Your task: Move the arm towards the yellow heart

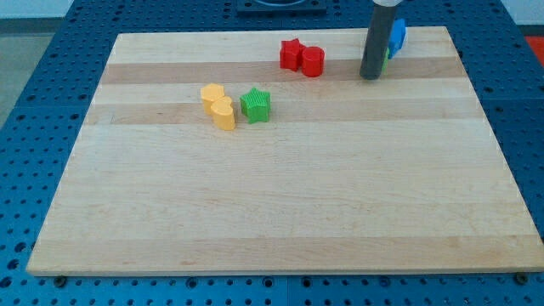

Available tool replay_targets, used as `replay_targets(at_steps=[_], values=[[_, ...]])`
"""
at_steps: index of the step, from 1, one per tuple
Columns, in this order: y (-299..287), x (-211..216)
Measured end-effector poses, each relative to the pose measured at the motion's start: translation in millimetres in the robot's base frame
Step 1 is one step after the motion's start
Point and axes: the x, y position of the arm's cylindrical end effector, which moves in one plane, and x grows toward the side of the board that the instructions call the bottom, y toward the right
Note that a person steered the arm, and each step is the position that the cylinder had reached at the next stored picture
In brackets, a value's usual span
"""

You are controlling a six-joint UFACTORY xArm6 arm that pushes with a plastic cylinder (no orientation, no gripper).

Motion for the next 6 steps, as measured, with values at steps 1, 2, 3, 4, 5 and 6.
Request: replay_targets(at_steps=[1,2,3,4,5,6], values=[[0.0,12.7],[-1.2,63.2],[-22.5,103.9],[-67.0,131.6],[-116.8,135.4],[-165.1,135.4]])
